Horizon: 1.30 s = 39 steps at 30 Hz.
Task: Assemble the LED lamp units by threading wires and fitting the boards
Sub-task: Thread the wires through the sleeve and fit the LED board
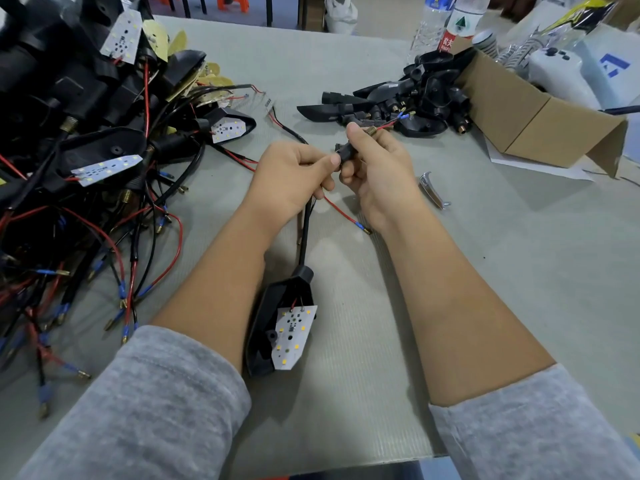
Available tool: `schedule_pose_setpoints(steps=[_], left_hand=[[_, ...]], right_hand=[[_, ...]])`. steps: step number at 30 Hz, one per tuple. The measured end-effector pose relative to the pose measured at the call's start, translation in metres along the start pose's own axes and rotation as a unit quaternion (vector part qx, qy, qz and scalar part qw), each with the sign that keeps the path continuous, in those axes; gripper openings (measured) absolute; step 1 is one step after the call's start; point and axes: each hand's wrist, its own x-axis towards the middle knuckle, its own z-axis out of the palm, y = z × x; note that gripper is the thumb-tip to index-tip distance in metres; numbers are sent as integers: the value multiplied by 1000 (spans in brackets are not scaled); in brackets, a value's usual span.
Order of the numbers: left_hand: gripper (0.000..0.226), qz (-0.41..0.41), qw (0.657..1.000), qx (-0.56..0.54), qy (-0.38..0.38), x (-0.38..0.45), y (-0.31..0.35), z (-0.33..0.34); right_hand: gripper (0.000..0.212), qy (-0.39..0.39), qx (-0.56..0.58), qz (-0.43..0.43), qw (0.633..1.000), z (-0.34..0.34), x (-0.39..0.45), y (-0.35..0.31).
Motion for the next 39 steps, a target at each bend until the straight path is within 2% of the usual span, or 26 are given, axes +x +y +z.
schedule_pose_setpoints(steps=[5, 10, 13, 18, 20, 23, 28, 31, 34, 39], left_hand=[[23, -18, 998, -54, 4, -3, 6, 1], [22, -84, 990, -48, -98, -4, 11, -8], [22, -68, 988, -42, -129, -6, 10, -10], [23, -42, 990, -21, -132, -7, 10, -8], [24, -42, 991, -17, -129, -8, 11, -8], [29, -70, 988, -56, -126, -8, 13, -8], [25, -80, 979, -80, -169, -9, 13, -13], [26, -68, 981, -64, -169, -9, 11, -13], [24, -65, 982, -76, -162, -8, 10, -12], [24, -66, 984, -86, -141, -10, 12, -9]], right_hand=[[8, -1, 82, 20, 996, 0, 1, -1], [10, 56, 161, 21, 985, -1, 1, -2], [12, 63, 142, 21, 988, -2, 1, -3], [9, -9, -7, 2, 1000, 4, -4, 1], [9, -11, 0, 2, 1000, 3, -3, 0], [11, 5, 68, 12, 998, 2, -1, -1], [15, 53, 142, 7, 988, -1, 1, -1], [13, 37, 94, 8, 995, -1, 0, -1], [14, -13, 7, 1, 1000, 3, -2, 1], [10, -27, 19, 2, 999, 1, -2, 1]])
